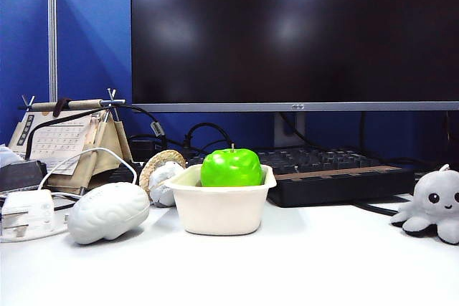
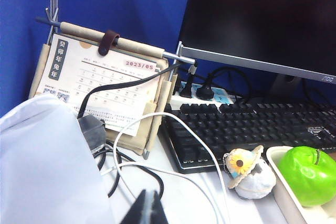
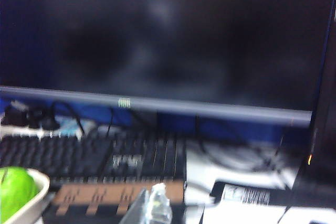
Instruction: Place the tilting octopus upright.
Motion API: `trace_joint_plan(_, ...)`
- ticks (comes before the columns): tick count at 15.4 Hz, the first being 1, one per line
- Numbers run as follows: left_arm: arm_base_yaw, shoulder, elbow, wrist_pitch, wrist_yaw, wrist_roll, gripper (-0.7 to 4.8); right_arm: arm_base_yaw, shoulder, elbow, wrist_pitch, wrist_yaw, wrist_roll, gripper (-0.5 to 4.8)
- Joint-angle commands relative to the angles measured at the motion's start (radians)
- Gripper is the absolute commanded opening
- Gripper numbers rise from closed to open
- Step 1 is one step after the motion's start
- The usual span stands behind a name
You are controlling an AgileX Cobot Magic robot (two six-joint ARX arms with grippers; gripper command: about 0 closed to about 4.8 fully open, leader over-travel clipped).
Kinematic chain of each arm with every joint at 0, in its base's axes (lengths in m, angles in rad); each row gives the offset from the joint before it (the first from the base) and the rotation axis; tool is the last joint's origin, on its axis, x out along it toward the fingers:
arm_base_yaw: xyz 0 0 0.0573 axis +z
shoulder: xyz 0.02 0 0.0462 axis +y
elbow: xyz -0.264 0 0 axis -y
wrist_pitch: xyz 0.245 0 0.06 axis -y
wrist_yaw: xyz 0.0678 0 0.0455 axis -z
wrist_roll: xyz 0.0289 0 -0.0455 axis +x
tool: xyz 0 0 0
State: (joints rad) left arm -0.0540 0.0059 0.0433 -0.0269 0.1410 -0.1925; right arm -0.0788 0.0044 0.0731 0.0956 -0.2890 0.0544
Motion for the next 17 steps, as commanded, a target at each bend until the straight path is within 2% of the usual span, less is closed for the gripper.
trace_joint_plan(1,0.0,-0.003,0.001,0.006,0.002,0.001,-0.05,0.002,-0.003,-0.026,0.013,-0.003,0.034,-0.01)
trace_joint_plan(17,0.0,-0.003,0.001,0.006,0.002,0.001,-0.05,0.002,-0.003,-0.063,0.005,-0.002,0.05,-0.01)
